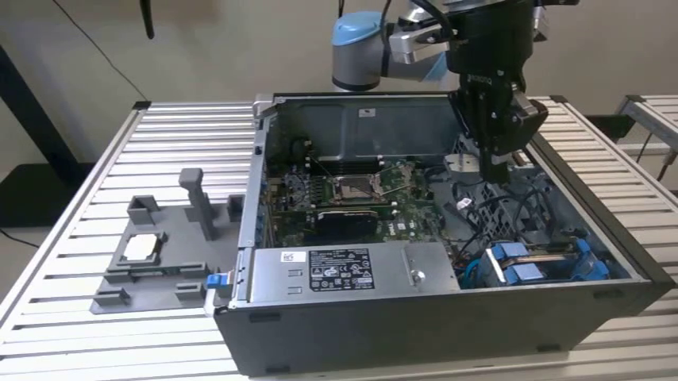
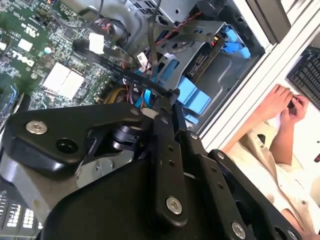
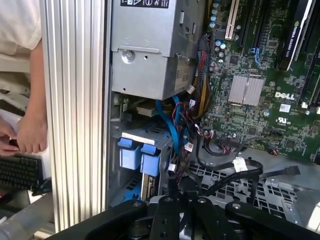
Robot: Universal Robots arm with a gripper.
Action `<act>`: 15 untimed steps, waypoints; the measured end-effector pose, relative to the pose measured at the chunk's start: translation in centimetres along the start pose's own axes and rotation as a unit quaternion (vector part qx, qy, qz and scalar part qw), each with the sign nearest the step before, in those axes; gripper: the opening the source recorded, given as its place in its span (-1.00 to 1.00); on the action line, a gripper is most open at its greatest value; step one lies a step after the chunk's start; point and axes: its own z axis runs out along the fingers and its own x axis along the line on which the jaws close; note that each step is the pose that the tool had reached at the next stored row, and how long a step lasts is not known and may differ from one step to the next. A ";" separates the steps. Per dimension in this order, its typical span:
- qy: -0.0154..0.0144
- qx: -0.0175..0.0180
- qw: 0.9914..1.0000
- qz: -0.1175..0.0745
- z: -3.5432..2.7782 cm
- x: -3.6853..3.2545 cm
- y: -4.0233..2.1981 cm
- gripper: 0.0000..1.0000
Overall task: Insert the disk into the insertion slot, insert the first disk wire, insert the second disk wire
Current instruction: 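Insert the second disk wire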
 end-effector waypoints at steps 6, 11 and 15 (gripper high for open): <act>0.004 -0.001 1.000 -0.001 0.02 0.03 -0.02 -0.69; 0.004 -0.004 1.000 -0.002 0.26 0.62 -0.13 -0.69; 0.003 -0.008 1.000 -0.003 0.67 1.72 -0.21 -0.69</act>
